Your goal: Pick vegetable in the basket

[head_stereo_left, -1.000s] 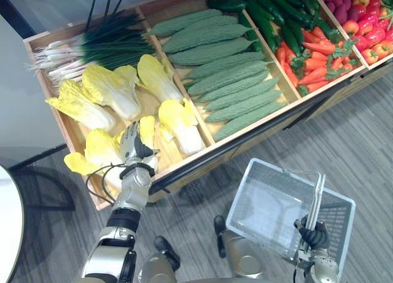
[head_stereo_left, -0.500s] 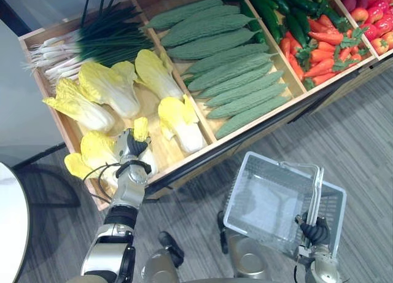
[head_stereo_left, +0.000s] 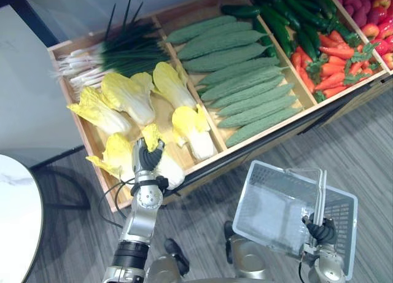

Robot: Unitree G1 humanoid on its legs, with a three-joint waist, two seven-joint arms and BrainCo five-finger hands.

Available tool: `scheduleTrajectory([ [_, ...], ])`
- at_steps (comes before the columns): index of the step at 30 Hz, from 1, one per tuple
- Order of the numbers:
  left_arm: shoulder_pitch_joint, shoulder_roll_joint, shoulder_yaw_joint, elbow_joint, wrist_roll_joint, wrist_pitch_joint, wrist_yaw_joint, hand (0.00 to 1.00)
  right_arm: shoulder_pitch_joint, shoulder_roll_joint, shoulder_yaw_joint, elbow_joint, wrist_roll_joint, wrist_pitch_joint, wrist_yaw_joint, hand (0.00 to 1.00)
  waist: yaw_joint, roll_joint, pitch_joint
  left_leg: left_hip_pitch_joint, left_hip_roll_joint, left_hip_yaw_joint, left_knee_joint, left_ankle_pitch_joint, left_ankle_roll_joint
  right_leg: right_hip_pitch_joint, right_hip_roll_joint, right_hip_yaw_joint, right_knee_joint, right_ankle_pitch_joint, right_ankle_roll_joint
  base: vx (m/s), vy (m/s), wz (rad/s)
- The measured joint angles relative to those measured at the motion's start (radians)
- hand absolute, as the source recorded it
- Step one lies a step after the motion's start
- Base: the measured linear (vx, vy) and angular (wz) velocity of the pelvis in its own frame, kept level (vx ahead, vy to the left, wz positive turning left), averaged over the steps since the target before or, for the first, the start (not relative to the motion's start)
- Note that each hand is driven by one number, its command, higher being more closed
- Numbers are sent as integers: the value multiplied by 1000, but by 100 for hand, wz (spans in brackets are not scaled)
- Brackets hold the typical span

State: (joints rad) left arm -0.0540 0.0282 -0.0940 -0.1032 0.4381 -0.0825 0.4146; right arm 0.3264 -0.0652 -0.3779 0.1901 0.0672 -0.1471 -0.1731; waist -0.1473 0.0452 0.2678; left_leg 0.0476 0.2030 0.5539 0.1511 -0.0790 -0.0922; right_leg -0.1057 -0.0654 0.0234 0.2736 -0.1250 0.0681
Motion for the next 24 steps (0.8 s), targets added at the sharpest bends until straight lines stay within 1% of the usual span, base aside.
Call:
scheduleTrajectory([
  [1, 6, -6, -16, -20, -19, -12, 0, 100, 0, 0, 1, -26, 0, 1, 0, 100, 0, 5, -7, 6, 0, -2, 1, -3, 2, -5, 5, 16, 8, -1, 1, -64, -29, -41],
  [3, 22, -12, -43, -60, -47, -26, 0, 100, 0, 1, 11, -81, 0, 4, -3, 100, 4, 4, -13, 9, -1, -40, 14, -19, 2, -24, 18, 55, 23, -1, 1, -86, -40, -60],
  [4, 38, -19, -67, -86, -60, -36, 0, 100, 3, 3, 24, -122, 0, 4, -6, 100, 16, 2, -26, 1, -1, -62, 33, -43, -4, -49, 32, 92, 40, -3, 4, -95, -30, -87],
  [5, 42, -27, -97, -95, -76, -42, -1, 100, 18, 6, 32, -169, 0, 4, -14, 100, 25, 0, -41, -3, 0, -63, 52, -65, 0, -65, 43, 120, 48, -8, 12, -84, -18, -85],
  [6, 43, -31, -111, -102, -77, -43, -1, 100, 24, 9, 37, -190, 0, 4, -20, 100, 25, -1, -44, -3, 1, -63, 62, -76, -1, -69, 47, 128, 49, -6, 13, -84, 21, -76],
  [7, 46, -39, -140, -120, -84, -46, -3, 100, 37, 23, 44, -238, 0, 4, -22, 100, 24, -10, -51, -2, 3, -53, 84, -96, -1, -78, 56, 155, 52, -2, 19, -78, 49, -64],
  [8, 50, -42, -158, -135, -84, -52, -3, 100, 51, 32, 51, -267, 0, 3, -23, 100, 25, -9, -63, -1, 6, -44, 101, -113, -1, -86, 65, 177, 52, 3, 19, -86, 84, -84],
  [9, 60, -44, -174, -155, -85, -59, -3, 100, 63, 35, 66, -294, 0, 3, -24, 100, 25, -18, -73, -3, 9, -32, 119, -130, -1, -96, 75, 204, 50, 10, 22, -46, 85, -94],
  [10, 65, -44, -191, -177, -91, -67, -6, 100, 73, 43, 83, -328, 0, 3, -25, 100, 25, -8, -83, -5, 17, -18, 150, -151, -1, -101, 89, 236, 45, 22, 27, -35, 118, -118],
  [11, 64, -42, -210, -185, -97, -81, -15, 100, 78, 46, 106, -350, -2, 3, -23, 100, 26, -17, -88, -6, 31, 17, 186, -172, -1, -116, 109, 282, 44, 41, 27, -23, 100, -114],
  [12, 64, -43, -211, -188, -102, -83, -19, 100, 79, 47, 119, -358, -3, 3, -22, 100, 28, -14, -93, -5, 38, 28, 203, -183, -1, -124, 119, 301, 42, 50, 27, -32, 94, -122],
  [13, 63, -42, -213, -191, -112, -83, -22, 100, 69, 49, 139, -367, -8, 3, -20, 100, 31, -17, -94, -1, 52, 57, 219, -197, 2, -137, 129, 313, 35, 51, 28, -41, 50, -135],
  [14, 60, -41, -224, -192, -119, -82, -21, 100, 68, 54, 161, -376, -17, 3, -20, 100, 45, -26, -96, 14, 62, 125, 224, -204, 5, -170, 90, 224, 26, 38, -11, -66, 96, -181],
  [15, 48, -40, -257, -193, -126, -82, -21, 100, 68, 64, 188, -376, -22, 4, -20, 100, 52, -38, -94, 50, 66, 205, 215, -214, 7, -198, -4, 8, 32, 42, -32, -41, 98, -183],
  [16, 37, -41, -280, -193, -132, -82, -21, 100, 66, 64, 207, -374, -27, 4, -19, 100, 51, -42, -92, 87, 61, 255, 212, -221, -1, -194, -73, -163, 45, 41, -56, 8, 100, -164],
  [17, 23, -42, -290, -193, -133, -83, -21, 100, 58, 61, 219, -365, -34, 4, -18, 100, 51, -40, -94, 111, 60, 291, 204, -221, -1, -186, -122, -297, 54, 44, -89, 68, 35, -149],
  [18, -2, -44, -293, -192, -138, -86, -21, 100, 29, 49, 230, -342, -43, 4, -16, 100, 49, -32, -97, 139, 58, 343, 182, -218, -4, -173, -174, -468, 58, 52, -136, 87, -3, -176],
  [19, -28, -43, -287, -192, -142, -95, -21, 100, -19, 30, 236, -306, -44, 4, -15, 100, 49, -25, -105, 158, 53, 392, 153, -209, -15, -168, -217, -628, 79, 54, -172, 95, -40, -173],
  [20, -43, -43, -286, -190, -144, -100, -19, 100, -46, 20, 239, -289, -44, 4, -13, 100, 50, -24, -105, 171, 46, 412, 136, -206, -21, -163, -237, -689, 95, 60, -177, 115, -84, -171],
  [21, -64, -43, -286, -180, -151, -104, -18, 100, -82, 8, 241, -262, -44, 4, 1, 100, 52, -28, -107, 196, 30, 443, 116, -202, -29, -167, -255, -736, 111, 103, -162, 143, -122, -184],
  [22, -102, -47, -296, -124, -153, -105, -22, 100, -130, -19, 250, -227, -44, 4, 7, 100, 41, -13, -108, 227, 25, 465, 100, -197, -38, -197, -217, -676, 130, 102, -148, 172, -159, -170],
  [23, -120, -48, -304, -95, -154, -104, -24, 100, -140, -34, 256, -221, -44, 4, 9, 100, 36, -4, -110, 236, 28, 463, 105, -195, -39, -204, -204, -658, 138, 93, -146, 170, -145, -159],
  [24, -147, -49, -319, -50, -158, -103, -30, 100, -162, -57, 269, -210, -43, 4, 22, 100, 18, 8, -111, 246, 59, 459, 170, -193, -38, -209, -175, -617, 148, 77, -147, 233, -157, -100],
])
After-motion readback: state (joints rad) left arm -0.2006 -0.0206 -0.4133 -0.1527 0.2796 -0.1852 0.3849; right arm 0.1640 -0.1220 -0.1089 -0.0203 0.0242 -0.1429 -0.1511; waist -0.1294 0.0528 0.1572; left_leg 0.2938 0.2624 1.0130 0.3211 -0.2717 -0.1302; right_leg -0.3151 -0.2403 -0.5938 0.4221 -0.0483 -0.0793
